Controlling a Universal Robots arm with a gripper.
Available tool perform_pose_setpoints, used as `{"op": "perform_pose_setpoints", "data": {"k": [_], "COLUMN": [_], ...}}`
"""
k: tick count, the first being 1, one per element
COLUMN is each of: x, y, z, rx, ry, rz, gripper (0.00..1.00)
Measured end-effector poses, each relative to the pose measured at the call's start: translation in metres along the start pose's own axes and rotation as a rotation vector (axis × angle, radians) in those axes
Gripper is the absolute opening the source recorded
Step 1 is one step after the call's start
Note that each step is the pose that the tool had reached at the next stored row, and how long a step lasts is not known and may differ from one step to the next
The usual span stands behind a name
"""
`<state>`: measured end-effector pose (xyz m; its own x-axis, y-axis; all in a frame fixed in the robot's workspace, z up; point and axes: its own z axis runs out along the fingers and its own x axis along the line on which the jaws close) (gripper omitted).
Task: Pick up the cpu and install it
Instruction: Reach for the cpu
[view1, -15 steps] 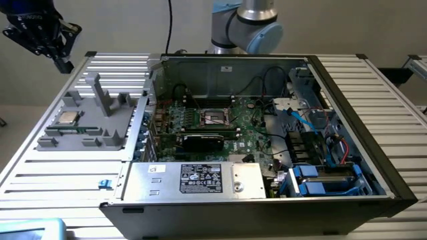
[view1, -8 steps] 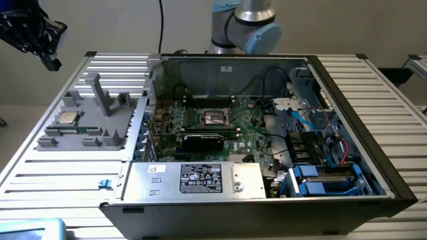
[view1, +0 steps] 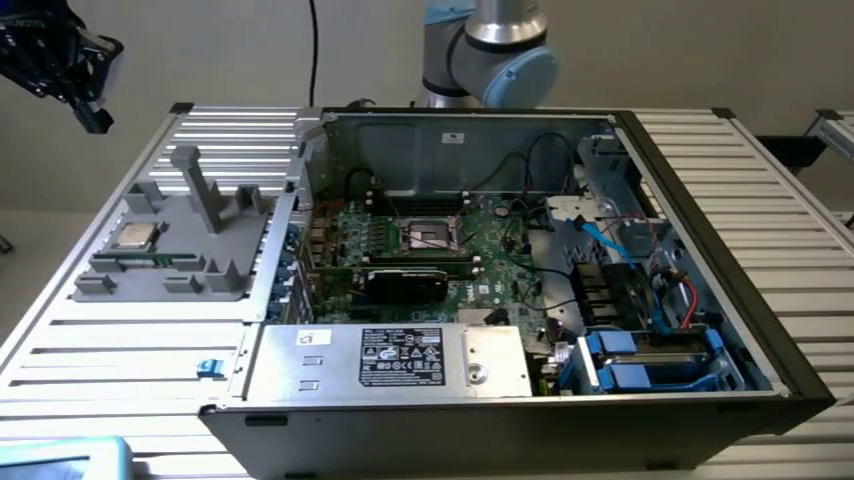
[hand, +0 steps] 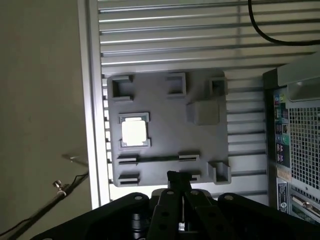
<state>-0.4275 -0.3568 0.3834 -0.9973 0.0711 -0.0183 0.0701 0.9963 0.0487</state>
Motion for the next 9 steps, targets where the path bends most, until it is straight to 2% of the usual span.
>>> {"op": "perform_pose_setpoints", "data": {"k": [4,9], "x": [0.015,0.036], "y": [0.0057,0.009], "z": [0.0009,0.0017], "rx": [0.0,0.0001], "ry": [0.0001,0.0002], "rz": [0.0,0.0], "gripper": [0.11,0.11]}}
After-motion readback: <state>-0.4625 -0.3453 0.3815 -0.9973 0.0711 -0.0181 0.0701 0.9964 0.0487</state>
